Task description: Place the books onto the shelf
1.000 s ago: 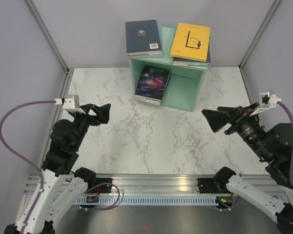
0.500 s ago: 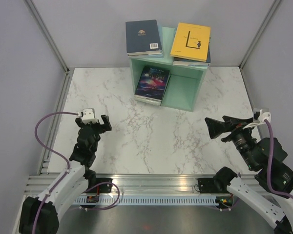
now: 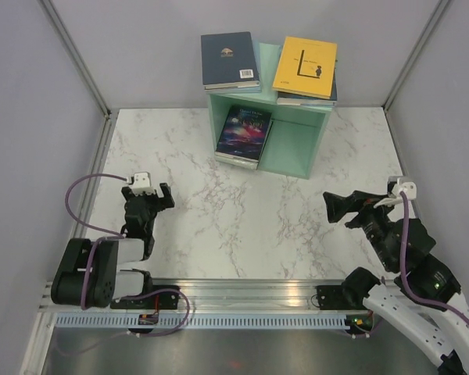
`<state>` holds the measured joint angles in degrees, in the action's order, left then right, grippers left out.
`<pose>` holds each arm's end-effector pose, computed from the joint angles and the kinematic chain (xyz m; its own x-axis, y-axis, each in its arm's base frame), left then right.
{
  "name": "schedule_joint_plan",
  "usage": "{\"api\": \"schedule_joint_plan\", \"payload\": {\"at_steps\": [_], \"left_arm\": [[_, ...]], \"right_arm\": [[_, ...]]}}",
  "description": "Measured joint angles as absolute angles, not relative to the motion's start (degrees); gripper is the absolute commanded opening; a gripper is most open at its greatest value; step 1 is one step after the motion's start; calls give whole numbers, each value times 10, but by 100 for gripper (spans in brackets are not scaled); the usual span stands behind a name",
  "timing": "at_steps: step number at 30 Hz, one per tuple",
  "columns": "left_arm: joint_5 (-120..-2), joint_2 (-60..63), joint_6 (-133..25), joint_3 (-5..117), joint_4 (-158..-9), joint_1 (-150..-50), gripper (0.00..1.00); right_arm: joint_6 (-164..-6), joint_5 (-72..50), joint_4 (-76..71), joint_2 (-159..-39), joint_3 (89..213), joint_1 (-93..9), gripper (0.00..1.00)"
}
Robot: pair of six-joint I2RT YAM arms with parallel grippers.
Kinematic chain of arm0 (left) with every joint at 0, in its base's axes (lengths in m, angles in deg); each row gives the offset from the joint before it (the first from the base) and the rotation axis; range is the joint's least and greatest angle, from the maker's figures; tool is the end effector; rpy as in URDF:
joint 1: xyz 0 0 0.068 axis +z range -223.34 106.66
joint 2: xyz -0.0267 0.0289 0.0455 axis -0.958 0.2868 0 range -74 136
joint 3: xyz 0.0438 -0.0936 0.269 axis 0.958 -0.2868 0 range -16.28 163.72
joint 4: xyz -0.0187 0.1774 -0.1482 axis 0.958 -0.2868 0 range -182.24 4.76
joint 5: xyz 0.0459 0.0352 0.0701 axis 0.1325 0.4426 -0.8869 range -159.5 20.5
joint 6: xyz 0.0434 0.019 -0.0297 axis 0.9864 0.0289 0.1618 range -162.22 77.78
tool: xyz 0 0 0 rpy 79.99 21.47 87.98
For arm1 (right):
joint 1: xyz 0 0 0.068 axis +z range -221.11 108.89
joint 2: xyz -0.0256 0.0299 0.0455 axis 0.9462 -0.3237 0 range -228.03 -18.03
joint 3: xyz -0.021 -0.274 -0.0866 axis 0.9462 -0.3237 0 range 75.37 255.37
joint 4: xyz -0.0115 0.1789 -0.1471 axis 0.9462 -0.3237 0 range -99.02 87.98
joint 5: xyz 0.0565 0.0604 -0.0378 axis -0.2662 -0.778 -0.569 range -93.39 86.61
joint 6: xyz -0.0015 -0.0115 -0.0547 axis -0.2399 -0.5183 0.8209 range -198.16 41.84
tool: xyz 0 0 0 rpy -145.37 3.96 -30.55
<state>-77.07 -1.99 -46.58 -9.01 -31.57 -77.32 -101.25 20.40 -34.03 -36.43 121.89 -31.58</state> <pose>0.1889 -0.0081 0.1909 -0.1865 -0.0626 -0.9805 -0.0744 0.9960 -0.0494 0.0279 0.0028 0.3478 -0.1548 0.3375 -0.9285 -0.2297 0.9018 0.3661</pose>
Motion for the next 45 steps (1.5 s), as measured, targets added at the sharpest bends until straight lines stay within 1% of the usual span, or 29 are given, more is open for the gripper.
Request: {"api": "schedule_joint_plan", "payload": {"at_steps": [3, 5, 9, 15, 17, 19, 22, 24, 26, 29, 33, 34, 35, 38, 41, 45], "left_arm": [[-737, 51, -460, -85, -250, -768, 100], [-720, 74, -457, -66, -270, -768, 100], [-701, 80, -455, -45, -256, -768, 100], [-689, 80, -455, -44, -250, -768, 100], [-689, 80, -454, -44, -250, -768, 100], [-689, 80, -454, -44, -250, -768, 100], [-689, 80, -454, -44, -250, -768, 100], [-689, 80, -454, -44, -250, -768, 100], [-689, 80, -454, -44, -250, -768, 100], [-689, 80, -454, -44, -250, -768, 100], [-689, 80, -454, -44, -250, -768, 100], [-689, 80, -454, -44, -250, -768, 100], [-689, 80, -454, -44, -250, -768, 100], [-689, 80, -454, -44, -250, -768, 100], [-689, 80, -454, -44, -250, -768, 100], [-689, 80, -454, -44, -250, -768, 100]], "right_arm": [[-1010, 216, -331, -389, 1204, -316, 98], [-1008, 233, -322, -417, 1196, -316, 98], [-978, 277, -277, -471, 1146, -316, 98], [-889, 291, -147, -524, 1006, -319, 98], [-865, 287, -98, -550, 979, -336, 98], [-850, 273, -45, -576, 957, -379, 98], [-849, 232, 61, -624, 918, -494, 98], [-840, 201, 154, -679, 891, -567, 98], [-832, 161, 248, -748, 869, -619, 98], [-832, 132, 404, -864, 844, -659, 98], [-829, 102, 601, -1016, 809, -675, 98], [-828, 95, 623, -1059, 804, -676, 98], [-829, 91, 641, -1078, 800, -676, 98], [-820, 68, 658, -1060, 816, -677, 98], [-808, 38, 647, -1059, 873, -677, 98], [-799, 11, 661, -1059, 884, -676, 98]]}}
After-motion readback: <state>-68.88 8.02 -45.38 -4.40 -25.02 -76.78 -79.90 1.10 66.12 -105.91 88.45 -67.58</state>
